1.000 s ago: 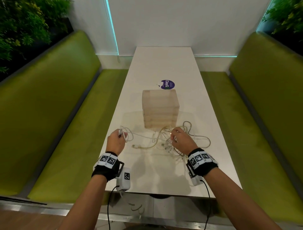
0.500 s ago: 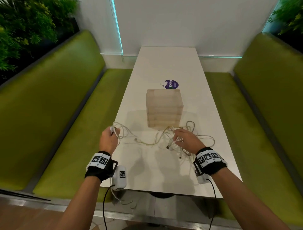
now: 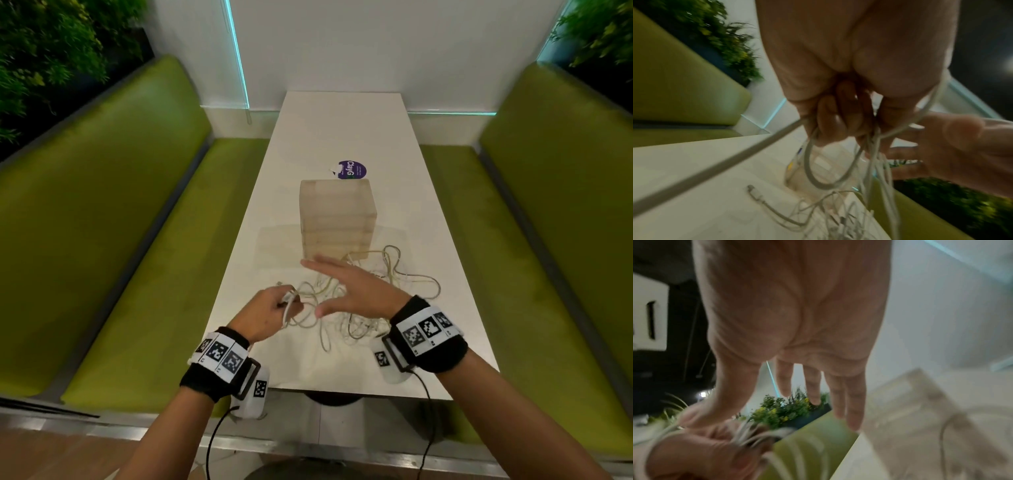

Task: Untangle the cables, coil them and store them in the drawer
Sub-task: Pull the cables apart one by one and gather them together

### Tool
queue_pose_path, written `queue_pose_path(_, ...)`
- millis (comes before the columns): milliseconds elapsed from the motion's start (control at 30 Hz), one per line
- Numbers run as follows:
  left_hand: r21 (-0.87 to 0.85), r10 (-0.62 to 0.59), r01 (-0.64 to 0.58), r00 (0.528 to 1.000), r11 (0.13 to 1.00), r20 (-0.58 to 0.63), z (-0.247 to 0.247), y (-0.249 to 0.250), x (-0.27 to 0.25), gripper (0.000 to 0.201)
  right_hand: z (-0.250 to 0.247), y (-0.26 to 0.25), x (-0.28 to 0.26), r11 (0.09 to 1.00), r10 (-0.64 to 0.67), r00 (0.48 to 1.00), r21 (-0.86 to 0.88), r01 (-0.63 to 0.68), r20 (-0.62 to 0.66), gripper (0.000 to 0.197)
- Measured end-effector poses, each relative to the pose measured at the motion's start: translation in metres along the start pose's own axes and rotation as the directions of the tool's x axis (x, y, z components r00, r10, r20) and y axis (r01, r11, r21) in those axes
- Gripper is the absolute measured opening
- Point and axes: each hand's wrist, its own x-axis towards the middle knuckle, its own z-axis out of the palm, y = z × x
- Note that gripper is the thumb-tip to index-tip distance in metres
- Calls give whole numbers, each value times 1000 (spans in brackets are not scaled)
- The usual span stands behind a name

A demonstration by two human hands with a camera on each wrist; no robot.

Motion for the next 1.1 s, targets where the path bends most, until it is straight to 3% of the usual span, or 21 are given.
queue_pose_path(67,-24,45,-42,995,999,93,2,5,-5,22,15,-5,2,998,7,999,60,-9,46,70)
queue_pose_path(133,-100,81,-68,988,993,128,-1,5,-10,26,25,-3,2,991,35,999,126,-36,11,40)
queue_pose_path(200,-188,81,-61,992,980,98,-6,3,-13,11,29,0,-2,982,41,998,186,-33,-37,15)
queue_pose_path(233,-231,65,-48,996,972,64,-9,2,-16,11,31,3,-5,974,43,998,223,-32,-46,11)
queue_pose_path(333,-335,14,-16,1000,942,-9,-22,-9,-21,42,37,9,-18,937,74,997,340,-74,11,8)
queue_pose_path(467,-402,-15,57,994,914,106,-28,-20,-24,61,58,23,-32,936,109,988,324,-139,109,6)
queue_pose_path(567,-407,12,48,990,912,144,-25,-21,-26,56,70,36,-41,909,146,984,380,-172,98,5)
queue_pose_path(733,-413,39,-24,999,911,26,-16,-11,-29,27,87,46,-58,882,191,971,409,-233,143,3)
queue_pose_path(800,-459,24,-18,1000,888,8,-8,-2,-27,18,98,46,-59,928,172,963,294,-229,208,11)
queue_pose_path(900,-533,11,-22,1000,846,-23,-1,13,-23,22,117,50,-57,981,182,938,13,-194,294,18)
queue_pose_path(1000,-586,24,-44,999,809,-42,0,20,-18,26,131,56,-57,970,241,919,-63,-234,311,19)
queue_pose_path(1100,-591,28,-57,998,805,-57,0,20,-15,27,137,63,-59,961,276,929,-52,-271,246,30)
